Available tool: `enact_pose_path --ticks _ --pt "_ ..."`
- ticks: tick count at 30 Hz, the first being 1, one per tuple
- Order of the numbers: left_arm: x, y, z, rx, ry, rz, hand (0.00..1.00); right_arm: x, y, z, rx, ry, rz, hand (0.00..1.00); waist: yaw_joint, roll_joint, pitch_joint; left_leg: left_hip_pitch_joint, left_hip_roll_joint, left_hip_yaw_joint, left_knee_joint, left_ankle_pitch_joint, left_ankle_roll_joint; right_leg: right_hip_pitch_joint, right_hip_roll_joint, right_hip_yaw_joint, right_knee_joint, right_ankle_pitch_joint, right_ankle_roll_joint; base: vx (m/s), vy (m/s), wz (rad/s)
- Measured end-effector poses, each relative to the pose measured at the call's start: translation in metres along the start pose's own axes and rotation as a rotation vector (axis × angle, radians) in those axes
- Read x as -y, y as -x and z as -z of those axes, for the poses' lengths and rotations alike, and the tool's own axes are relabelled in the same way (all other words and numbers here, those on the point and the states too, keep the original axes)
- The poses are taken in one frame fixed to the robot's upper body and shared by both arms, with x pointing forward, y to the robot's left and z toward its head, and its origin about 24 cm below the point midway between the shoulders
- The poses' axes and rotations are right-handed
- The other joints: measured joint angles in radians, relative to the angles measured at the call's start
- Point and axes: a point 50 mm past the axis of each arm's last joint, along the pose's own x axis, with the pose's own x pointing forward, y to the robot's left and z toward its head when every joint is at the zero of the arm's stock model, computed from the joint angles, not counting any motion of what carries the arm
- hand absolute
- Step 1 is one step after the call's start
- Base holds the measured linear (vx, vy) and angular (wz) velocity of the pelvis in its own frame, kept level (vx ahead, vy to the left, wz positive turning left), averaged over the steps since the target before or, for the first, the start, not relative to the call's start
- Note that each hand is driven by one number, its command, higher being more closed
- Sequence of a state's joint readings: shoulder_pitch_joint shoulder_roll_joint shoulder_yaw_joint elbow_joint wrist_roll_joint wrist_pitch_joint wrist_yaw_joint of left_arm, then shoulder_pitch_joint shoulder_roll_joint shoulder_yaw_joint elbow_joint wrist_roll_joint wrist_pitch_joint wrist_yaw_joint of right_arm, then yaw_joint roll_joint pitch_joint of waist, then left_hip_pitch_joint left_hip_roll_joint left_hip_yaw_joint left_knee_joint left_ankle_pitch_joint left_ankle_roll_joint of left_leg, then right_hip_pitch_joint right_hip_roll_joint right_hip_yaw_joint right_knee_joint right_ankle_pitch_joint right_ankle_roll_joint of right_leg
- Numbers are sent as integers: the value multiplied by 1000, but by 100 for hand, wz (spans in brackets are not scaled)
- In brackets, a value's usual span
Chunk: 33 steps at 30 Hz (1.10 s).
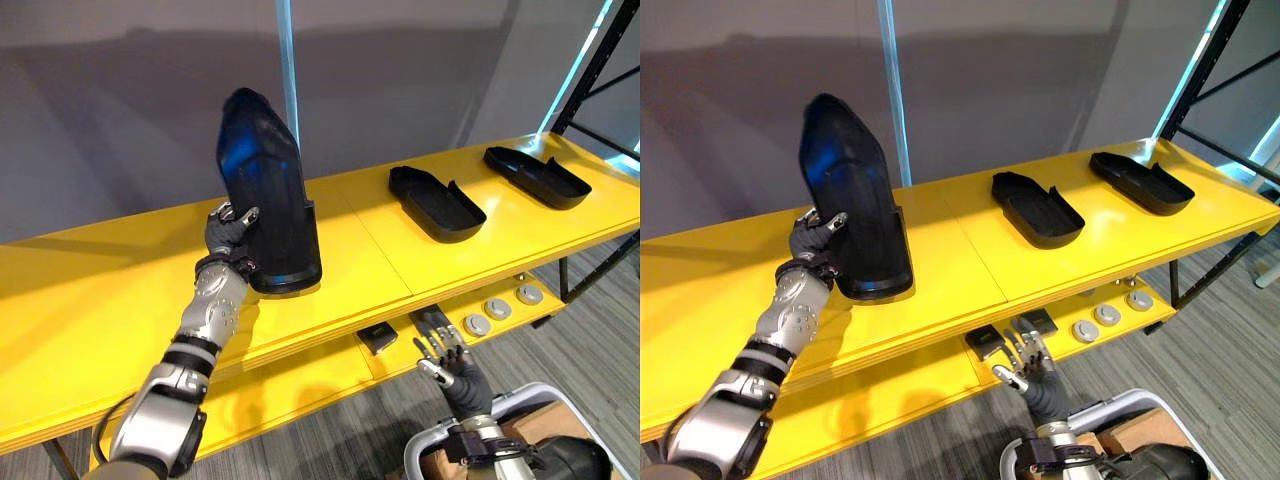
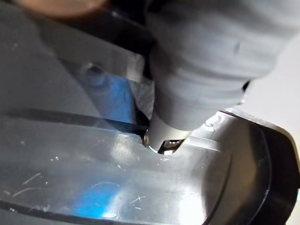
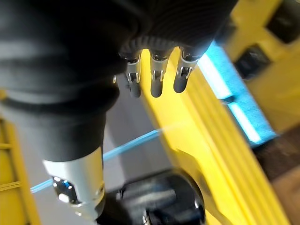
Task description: Walk over and take plastic housings, then place them on the shelf
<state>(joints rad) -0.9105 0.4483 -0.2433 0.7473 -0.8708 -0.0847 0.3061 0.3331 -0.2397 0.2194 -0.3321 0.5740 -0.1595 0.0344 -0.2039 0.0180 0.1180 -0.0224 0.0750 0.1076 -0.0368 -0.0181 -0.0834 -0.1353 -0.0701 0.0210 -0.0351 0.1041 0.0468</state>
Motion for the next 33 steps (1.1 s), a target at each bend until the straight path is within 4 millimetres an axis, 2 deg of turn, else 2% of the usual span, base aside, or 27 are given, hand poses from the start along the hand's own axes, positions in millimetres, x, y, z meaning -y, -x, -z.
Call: enact_pose_path --ticks 5,10,15,16,20,25,33 --pt "1 -18 -19 -32 -198 0 100 -4 4 6 -34 17 -33 0 -3 2 62 -10 -1 -1 6 7 2 -7 -1 -1 0 6 -1 0 0 0" --pt "-1 -24 -31 -48 -226 -22 100 -17 4 14 -66 -15 -79 0 -4 2 104 -30 -1 -1 3 16 1 -30 0 0 0 11 -2 7 1 0" --pt "-5 -26 -33 -67 -244 -84 100 -20 3 15 -65 -20 -78 0 -3 3 144 -30 -2 0 -1 19 2 -33 0 2 0 12 -2 38 9 -1" --pt "-7 -27 -36 -59 -245 -99 0 -20 3 15 -64 -16 -76 0 -3 2 150 -31 -2 1 -1 19 2 -35 0 3 0 12 -2 45 11 -2" --pt "-9 -28 -45 -35 -219 -151 0 -22 2 16 -59 -30 -70 0 -2 2 161 -30 -2 8 -1 20 2 -37 1 9 0 12 -2 41 9 -4" --pt "-11 -28 -45 -35 -226 -172 0 -23 3 17 -63 -36 -73 0 -1 2 164 -27 -1 14 -1 20 2 -37 2 17 0 14 -3 29 8 -3" --pt "-8 -29 -45 -41 -295 -112 0 -27 3 18 -65 -54 -79 0 0 2 164 -24 -1 13 1 21 3 -28 2 17 -8 22 -5 0 0 0"
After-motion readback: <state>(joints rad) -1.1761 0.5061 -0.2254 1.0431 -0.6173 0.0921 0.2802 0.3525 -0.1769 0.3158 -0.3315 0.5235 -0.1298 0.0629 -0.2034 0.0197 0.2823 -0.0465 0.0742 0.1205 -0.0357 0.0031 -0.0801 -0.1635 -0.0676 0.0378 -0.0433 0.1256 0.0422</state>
